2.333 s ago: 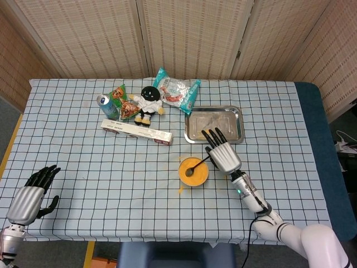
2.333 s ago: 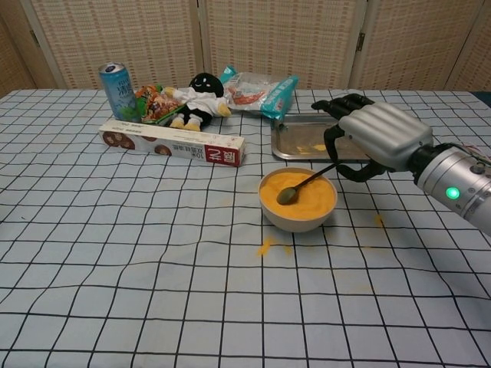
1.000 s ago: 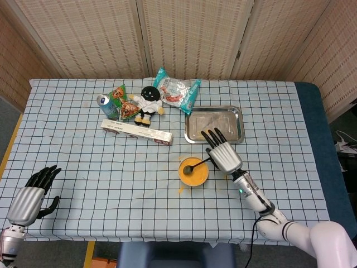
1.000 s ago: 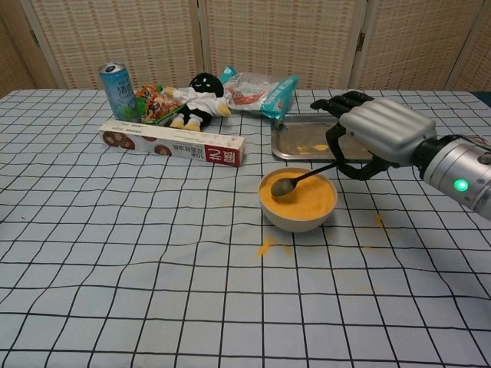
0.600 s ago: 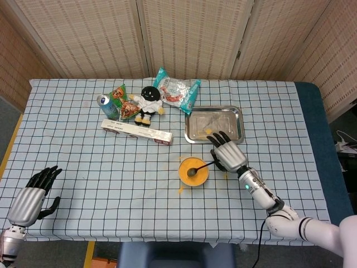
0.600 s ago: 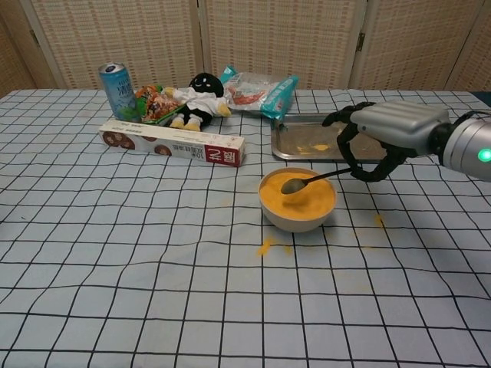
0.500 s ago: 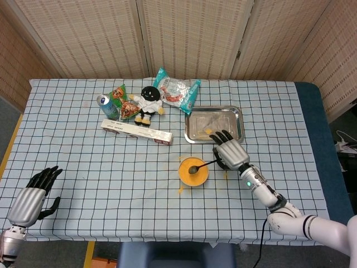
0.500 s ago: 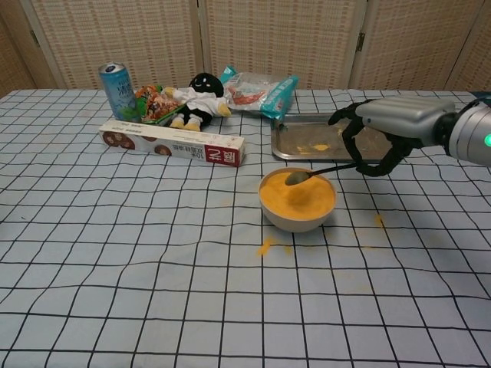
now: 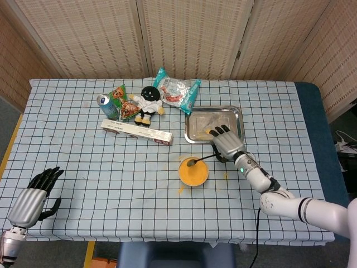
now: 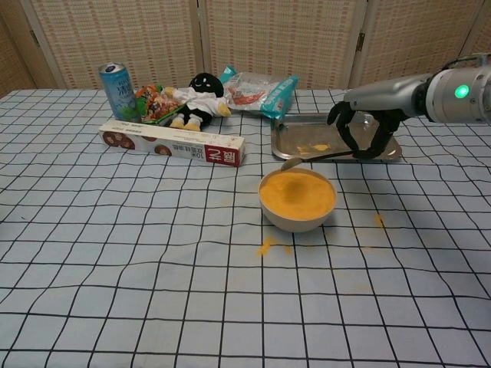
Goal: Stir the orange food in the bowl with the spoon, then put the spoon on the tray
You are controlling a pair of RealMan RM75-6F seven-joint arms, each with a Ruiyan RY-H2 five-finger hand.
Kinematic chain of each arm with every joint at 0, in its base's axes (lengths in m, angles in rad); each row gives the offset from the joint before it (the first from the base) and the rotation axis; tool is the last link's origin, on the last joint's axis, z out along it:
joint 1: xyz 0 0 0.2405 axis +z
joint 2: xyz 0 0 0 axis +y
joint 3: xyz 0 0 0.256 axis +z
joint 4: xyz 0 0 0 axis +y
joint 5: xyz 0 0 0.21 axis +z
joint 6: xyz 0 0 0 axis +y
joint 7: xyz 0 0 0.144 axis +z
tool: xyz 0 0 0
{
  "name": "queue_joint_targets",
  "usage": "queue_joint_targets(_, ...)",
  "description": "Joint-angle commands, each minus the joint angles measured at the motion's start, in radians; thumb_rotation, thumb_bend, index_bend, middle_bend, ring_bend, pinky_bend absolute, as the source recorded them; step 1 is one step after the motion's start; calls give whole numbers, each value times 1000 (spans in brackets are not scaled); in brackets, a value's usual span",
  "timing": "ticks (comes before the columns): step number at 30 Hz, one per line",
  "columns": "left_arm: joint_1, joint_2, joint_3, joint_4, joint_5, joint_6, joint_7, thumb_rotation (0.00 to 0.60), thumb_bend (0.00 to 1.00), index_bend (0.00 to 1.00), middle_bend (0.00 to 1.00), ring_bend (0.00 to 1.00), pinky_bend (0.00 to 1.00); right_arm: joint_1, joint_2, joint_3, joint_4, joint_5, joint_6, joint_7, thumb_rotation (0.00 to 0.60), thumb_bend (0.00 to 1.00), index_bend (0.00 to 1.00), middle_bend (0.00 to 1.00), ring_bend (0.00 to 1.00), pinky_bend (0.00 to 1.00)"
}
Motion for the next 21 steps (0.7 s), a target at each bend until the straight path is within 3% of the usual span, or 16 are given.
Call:
queue_joint_targets(1,1,1,0,2,1,3,-5,600,473,0,0,0,112,118,-13,-66,18,166,-33,-97,600,846,898,112,0,37)
queue_joint_targets(12,-2,3,0,5,0,-1,-17,600,472,0,0,0,112,285,-71,-197,40,386,-2,-210,600,850,904,112,0,37)
queue_joint_targets(21,-2,2,1,4,5,0,-16,600,472,0,0,0,111,362,-15,-295,-50,482,23,-256,600,859,926,112,0,23)
